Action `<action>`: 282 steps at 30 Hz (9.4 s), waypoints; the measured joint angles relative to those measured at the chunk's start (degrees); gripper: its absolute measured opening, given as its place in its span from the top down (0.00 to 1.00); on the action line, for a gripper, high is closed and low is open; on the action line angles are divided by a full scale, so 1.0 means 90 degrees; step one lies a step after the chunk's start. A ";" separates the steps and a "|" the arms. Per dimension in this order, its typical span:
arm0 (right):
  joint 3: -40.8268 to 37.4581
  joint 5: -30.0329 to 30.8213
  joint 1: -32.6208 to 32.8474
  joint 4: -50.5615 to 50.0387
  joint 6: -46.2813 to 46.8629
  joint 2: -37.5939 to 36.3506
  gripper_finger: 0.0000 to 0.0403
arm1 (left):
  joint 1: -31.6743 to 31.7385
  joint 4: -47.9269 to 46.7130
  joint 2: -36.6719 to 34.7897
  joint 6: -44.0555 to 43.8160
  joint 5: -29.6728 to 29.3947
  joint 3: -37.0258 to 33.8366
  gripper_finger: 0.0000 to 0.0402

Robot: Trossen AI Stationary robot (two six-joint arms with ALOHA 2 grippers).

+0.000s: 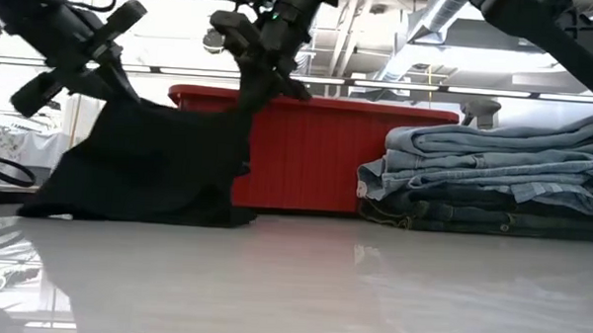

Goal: Fold Laundry from Bin
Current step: Fold the black boxer short

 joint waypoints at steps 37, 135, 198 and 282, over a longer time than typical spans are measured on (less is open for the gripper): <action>-0.2330 0.0362 0.2623 0.0864 0.1589 -0.0545 0.83 | -0.2089 0.4036 0.3411 0.2080 0.3050 0.0010 1.00; -0.5258 0.0194 0.2248 0.5975 0.0961 -0.0869 0.43 | -0.0571 0.3055 0.2518 0.5616 0.3883 0.0007 0.48; -0.6255 0.0879 0.2134 0.6084 0.4948 -0.2086 0.40 | -0.0479 0.1522 0.1078 0.3679 0.3648 0.0007 1.00; -0.5761 0.0213 0.1958 0.7345 0.4935 -0.0973 0.92 | -0.0006 0.2306 0.1872 0.2854 0.4493 -0.0723 0.37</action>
